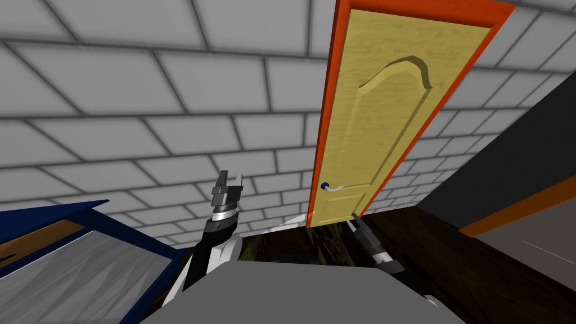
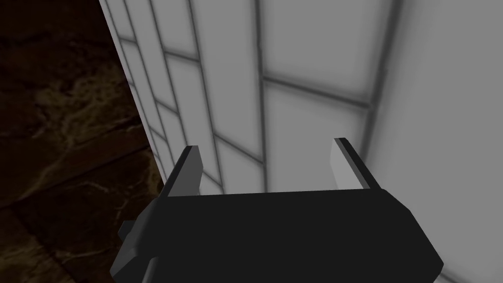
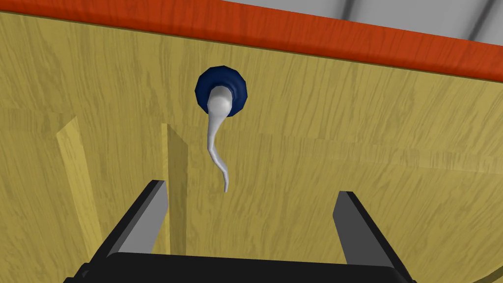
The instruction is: Pull the door open
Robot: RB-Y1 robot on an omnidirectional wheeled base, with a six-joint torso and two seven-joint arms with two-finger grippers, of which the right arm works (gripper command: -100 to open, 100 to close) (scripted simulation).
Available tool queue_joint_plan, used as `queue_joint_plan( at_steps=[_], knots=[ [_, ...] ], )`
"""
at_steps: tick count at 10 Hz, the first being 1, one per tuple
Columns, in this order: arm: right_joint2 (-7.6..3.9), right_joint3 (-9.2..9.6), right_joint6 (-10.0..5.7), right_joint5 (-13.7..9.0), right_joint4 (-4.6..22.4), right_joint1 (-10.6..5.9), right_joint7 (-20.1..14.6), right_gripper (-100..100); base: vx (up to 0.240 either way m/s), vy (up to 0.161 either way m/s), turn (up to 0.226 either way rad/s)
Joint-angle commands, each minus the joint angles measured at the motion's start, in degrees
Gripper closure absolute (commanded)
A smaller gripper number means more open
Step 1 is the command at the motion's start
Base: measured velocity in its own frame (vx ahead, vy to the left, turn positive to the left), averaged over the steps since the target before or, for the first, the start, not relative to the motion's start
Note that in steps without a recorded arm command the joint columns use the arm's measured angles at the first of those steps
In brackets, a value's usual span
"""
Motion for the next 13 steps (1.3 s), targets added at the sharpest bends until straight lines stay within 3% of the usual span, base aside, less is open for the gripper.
queue_joint_plan(
  at_steps=[1, 7, 8, 9, 13],
  knots=[
    [-0.53, 0.17, -0.62, -0.21, 1.66, -0.32, -0.19, -100, 0.138, -0.036, 0.032],
    [-3.22, 0.7, -3.53, -1.18, 8.49, -1.16, -1.39, -100, 0.152, -0.02, 0.032],
    [-3.03, 0.64, -3.3, -1.1, 7.97, -1.13, -1.32, -100, 0.075, -0.014, 0.009],
    [-2.83, -0.39, -2.71, -1.67, 9.68, -2.33, -1.46, -100, 0.135, 0.019, 0.223],
    [-2.34, -2.34, -1.42, -2.72, 12.67, -4.51, -1.61, -100, 0.195, 0.005, 0.198]
  ],
)
